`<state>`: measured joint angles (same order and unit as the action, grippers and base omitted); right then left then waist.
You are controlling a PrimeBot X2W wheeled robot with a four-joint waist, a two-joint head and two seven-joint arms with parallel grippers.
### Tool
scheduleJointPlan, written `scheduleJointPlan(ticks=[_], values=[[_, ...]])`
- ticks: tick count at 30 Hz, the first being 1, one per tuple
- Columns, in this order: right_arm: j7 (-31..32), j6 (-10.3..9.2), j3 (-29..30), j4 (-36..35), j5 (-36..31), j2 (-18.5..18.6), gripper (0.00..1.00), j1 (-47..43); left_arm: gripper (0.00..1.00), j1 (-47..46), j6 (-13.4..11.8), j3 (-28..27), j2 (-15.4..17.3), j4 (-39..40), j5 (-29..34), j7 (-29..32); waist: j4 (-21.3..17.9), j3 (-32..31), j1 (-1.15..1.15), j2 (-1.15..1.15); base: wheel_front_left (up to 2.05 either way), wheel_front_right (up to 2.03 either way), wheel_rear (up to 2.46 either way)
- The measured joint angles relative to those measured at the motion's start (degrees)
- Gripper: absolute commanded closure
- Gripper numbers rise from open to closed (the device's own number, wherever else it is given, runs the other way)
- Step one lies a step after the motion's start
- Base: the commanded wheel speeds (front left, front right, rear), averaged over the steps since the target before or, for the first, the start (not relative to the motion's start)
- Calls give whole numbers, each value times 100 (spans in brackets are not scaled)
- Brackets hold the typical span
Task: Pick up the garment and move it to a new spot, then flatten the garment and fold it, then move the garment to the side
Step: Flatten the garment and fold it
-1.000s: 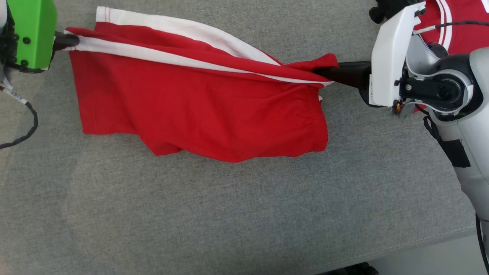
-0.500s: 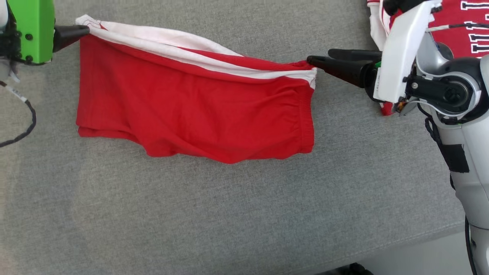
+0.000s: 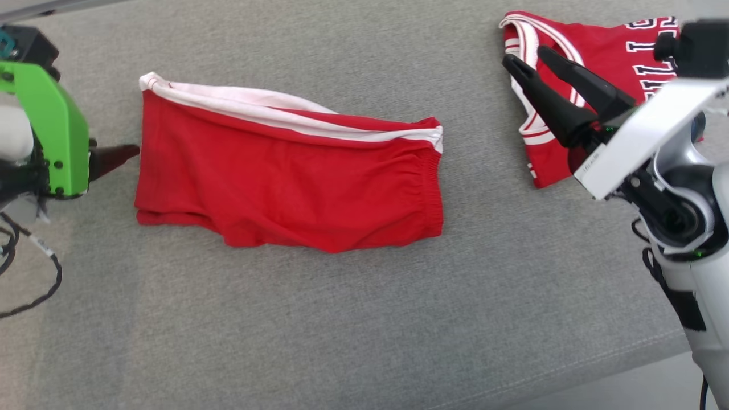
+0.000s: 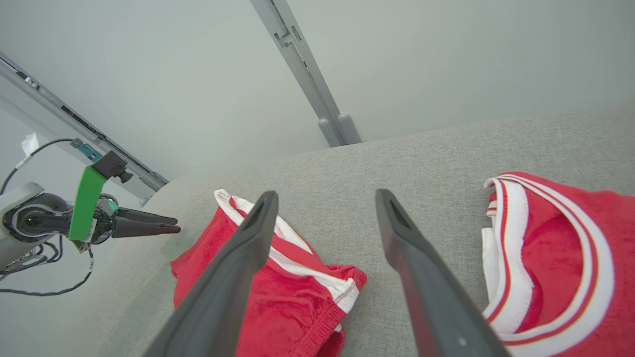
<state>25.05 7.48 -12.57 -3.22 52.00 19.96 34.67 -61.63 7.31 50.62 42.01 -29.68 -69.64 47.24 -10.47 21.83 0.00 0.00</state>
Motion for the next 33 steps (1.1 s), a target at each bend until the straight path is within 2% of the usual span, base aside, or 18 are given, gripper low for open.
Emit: scheduleJointPlan(ticks=[6,17,18,19,20,21,33], values=[[-1373,0,-133,-46,-12,104,0,-610,0,369,1,-48,62,-170,-374,63,-277,-57,0,0,0,0,0],[-2207,1,-454,222,294,181,0,-1004,0,477,-8,-49,-18,-444,-521,118,-591,55,0,0,0,0,0],[-2254,1,-479,253,344,180,0,-1015,2,486,-8,-56,-51,-455,-563,163,-595,55,0,0,0,0,0],[-2293,1,-509,283,366,188,0,-1029,29,493,-8,-54,-76,-456,-576,185,-591,47,0,0,0,0,0],[-2325,1,-534,307,374,194,0,-1043,62,494,-8,-47,-90,-453,-580,213,-584,37,0,0,0,0,0],[-2364,0,-561,334,400,208,0,-1064,100,499,-8,-37,-105,-448,-583,223,-572,21,0,0,0,0,0],[-2550,1,-916,694,631,325,0,-1092,100,806,-2,11,-170,-349,-731,211,-318,-366,0,0,0,0,0]])
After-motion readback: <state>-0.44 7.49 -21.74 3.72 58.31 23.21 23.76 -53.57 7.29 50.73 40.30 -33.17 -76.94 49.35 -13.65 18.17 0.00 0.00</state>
